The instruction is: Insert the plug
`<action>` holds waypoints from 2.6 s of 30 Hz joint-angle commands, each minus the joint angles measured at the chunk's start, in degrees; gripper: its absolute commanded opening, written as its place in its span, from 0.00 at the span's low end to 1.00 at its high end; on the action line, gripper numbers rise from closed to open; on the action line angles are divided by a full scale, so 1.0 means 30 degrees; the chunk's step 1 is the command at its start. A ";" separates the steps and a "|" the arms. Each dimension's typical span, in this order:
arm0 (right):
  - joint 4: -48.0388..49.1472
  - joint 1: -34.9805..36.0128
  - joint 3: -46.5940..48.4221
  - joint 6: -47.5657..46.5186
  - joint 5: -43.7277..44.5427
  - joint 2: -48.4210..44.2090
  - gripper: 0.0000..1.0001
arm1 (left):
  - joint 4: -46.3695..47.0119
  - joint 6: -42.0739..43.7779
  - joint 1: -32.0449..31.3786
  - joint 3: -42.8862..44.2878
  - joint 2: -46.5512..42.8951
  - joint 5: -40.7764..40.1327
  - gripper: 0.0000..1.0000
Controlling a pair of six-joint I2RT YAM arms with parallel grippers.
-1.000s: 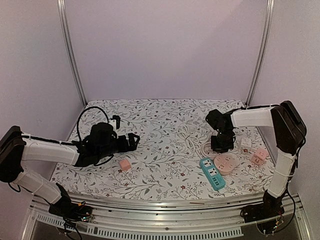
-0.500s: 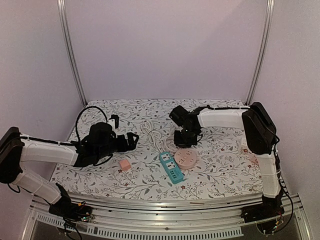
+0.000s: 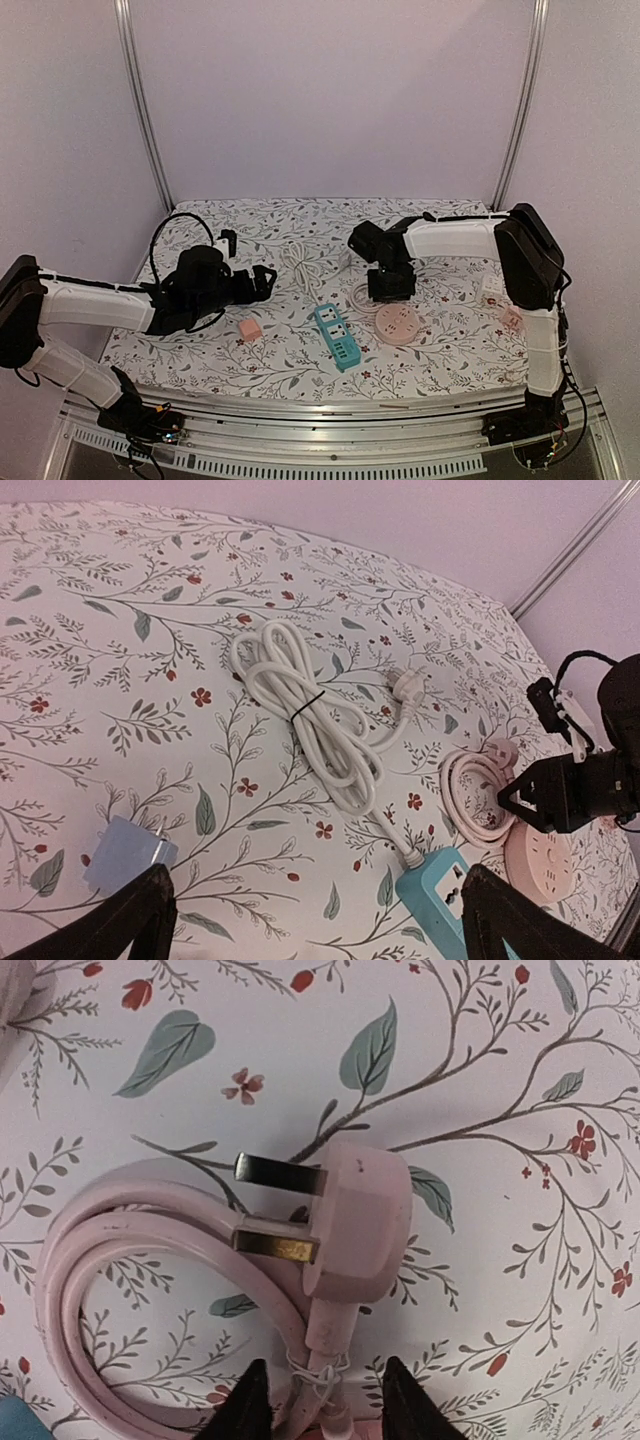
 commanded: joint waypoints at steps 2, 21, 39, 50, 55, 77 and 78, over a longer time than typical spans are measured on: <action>-0.1085 -0.0069 -0.0703 0.0189 0.0396 -0.1008 0.59 | 0.0309 0.0060 -0.0168 -0.0223 -0.0145 -0.0039 0.99; -0.3599 -0.2946 -0.6413 0.0886 0.6343 -0.9120 0.99 | 0.1025 0.0522 -0.0197 -0.0624 -0.0585 0.0329 0.99; 0.6014 -0.8951 -1.4687 0.0921 0.0904 -1.3721 0.99 | 0.1027 0.0420 -0.0226 -0.0660 -0.0704 0.0426 0.99; 0.6259 -1.0069 -1.3182 -0.1017 -0.0090 -1.1242 0.96 | 0.1012 0.0434 -0.0226 -0.0664 -0.0702 0.0427 0.99; 0.5693 -1.0071 -1.3104 -0.1034 0.0555 -1.1006 0.92 | 0.0983 0.0417 -0.0226 -0.0645 -0.0682 0.0379 0.99; 0.6590 -1.0080 -1.3376 -0.2296 0.2153 -0.9963 0.72 | 0.1041 0.0351 -0.0226 -0.0703 -0.0650 0.0450 0.99; 0.6575 -1.0084 -1.3363 -0.2290 0.2193 -0.9963 0.72 | 0.1041 0.0341 -0.0226 -0.0692 -0.0644 0.0468 0.99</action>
